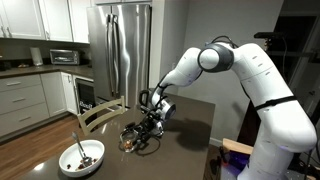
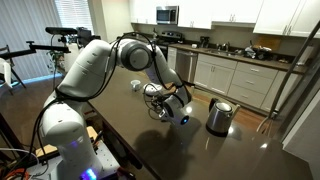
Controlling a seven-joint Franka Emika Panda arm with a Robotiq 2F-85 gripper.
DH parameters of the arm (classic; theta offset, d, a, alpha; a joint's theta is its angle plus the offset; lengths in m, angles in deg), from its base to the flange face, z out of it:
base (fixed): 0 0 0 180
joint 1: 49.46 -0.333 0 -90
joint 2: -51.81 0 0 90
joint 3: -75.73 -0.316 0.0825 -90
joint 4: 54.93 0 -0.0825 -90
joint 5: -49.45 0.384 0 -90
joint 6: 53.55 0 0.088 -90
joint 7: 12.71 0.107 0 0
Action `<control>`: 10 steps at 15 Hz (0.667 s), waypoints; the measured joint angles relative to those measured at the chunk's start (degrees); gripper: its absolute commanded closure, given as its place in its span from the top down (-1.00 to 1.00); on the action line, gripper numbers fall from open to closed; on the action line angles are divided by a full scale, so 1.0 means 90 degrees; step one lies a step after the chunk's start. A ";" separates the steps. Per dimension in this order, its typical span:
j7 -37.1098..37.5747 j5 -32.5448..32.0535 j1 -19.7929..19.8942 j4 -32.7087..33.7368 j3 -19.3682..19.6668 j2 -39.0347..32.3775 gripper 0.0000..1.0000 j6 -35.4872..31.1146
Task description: Move the objects from the two cups into the bowl
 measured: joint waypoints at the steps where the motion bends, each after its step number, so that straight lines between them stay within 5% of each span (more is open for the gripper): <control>1: 0.0056 0.0000 -0.0003 0.0047 -0.0020 -0.0030 1.00 0.0023; 3: 0.0157 0.0001 -0.0018 0.0127 -0.0038 -0.0074 1.00 0.0027; 4: 0.0192 0.0001 -0.0031 0.0154 -0.0037 -0.0090 0.84 0.0027; 5: 0.0211 0.0000 -0.0049 0.0168 -0.0033 -0.0098 0.47 0.0023; 7: 0.0222 0.0000 -0.0088 0.0185 -0.0024 -0.0105 0.20 0.0015; 10: 0.0257 -0.0001 -0.0144 0.0216 -0.0016 -0.0119 0.15 0.0001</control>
